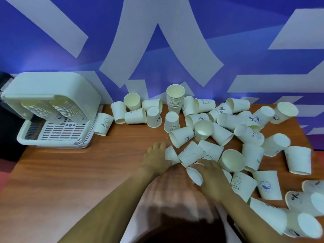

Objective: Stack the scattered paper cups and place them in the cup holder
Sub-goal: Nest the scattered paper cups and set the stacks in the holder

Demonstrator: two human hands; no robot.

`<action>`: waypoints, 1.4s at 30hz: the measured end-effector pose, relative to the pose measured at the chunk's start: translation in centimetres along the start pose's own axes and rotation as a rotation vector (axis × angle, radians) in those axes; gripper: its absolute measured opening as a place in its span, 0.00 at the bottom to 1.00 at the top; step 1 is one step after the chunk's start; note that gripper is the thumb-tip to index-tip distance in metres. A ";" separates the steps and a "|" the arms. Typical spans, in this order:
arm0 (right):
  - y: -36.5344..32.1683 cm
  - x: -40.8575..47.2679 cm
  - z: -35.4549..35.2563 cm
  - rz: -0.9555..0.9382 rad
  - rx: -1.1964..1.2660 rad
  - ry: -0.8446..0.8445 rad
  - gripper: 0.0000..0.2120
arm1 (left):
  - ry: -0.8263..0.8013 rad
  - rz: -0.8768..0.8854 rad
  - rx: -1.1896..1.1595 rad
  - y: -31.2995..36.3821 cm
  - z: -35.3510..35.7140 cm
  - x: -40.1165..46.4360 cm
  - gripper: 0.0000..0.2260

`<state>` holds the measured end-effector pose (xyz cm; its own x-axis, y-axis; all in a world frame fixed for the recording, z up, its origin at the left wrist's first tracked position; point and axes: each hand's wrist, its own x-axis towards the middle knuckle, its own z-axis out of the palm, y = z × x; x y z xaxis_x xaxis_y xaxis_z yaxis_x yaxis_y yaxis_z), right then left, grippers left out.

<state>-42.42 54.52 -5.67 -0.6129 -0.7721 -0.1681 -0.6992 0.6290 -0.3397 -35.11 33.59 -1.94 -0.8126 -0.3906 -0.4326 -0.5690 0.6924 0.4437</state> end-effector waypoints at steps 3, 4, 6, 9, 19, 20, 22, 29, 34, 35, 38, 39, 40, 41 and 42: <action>0.2 0.7 0.7 -0.002 -0.038 -0.006 0.37 | -0.043 -0.006 0.035 0.0 1.1 1.4 0.34; 0.2 0.8 0.8 -0.010 -0.055 -0.008 0.39 | -0.071 -0.023 0.035 0.0 1.5 1.8 0.36; 0.1 0.9 1.0 -0.023 -0.076 -0.001 0.42 | -0.110 -0.050 0.029 0.0 2.1 2.3 0.38; 0.3 1.0 0.7 -0.054 -0.033 0.037 0.42 | -0.111 -0.043 -0.018 -0.3 2.6 3.0 0.36; -3.1 1.4 -2.1 0.042 0.218 0.028 0.29 | 0.098 -0.078 -0.277 -4.9 -0.3 -0.7 0.35; -4.0 1.5 -2.5 0.072 0.323 0.016 0.28 | 0.147 -0.079 -0.275 -5.3 -0.9 -1.5 0.34; -5.8 1.4 -3.2 0.102 0.495 -0.003 0.27 | 0.252 -0.081 -0.248 -6.1 -2.3 -3.2 0.29; -10.4 0.8 -2.1 0.036 0.568 -0.031 0.38 | 0.373 -0.066 -0.332 -9.4 -3.9 -10.0 0.41; -13.7 0.5 -0.6 0.028 0.472 -0.024 0.37 | 0.315 -0.129 -0.238 -13.4 -4.7 -12.9 0.33; -14.6 0.4 -0.3 0.027 0.454 -0.026 0.38 | 0.293 -0.136 -0.222 -14.1 -5.1 -13.1 0.31; -17.0 0.8 0.6 0.027 0.444 -0.044 0.37 | 0.283 -0.126 -0.241 -16.5 -6.0 -13.1 0.28; -18.0 1.0 0.7 0.031 0.447 -0.047 0.37 | 0.283 -0.112 -0.258 -17.4 -6.3 -13.0 0.28; -19.0 1.4 0.8 0.042 0.448 -0.044 0.37 | 0.279 -0.093 -0.267 -18.4 -6.8 -12.9 0.29; -20.1 1.7 1.0 0.058 0.442 -0.036 0.37 | 0.272 -0.068 -0.264 -19.5 -7.4 -12.8 0.29; -21.4 2.2 1.1 0.085 0.435 -0.031 0.37 | 0.266 -0.044 -0.252 -20.7 -8.1 -12.7 0.30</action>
<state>-28.39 39.31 0.18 -0.6455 -0.7260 -0.2371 -0.4232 0.5985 -0.6803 -14.05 19.25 0.74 -0.7722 -0.5835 -0.2513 -0.5904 0.5129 0.6232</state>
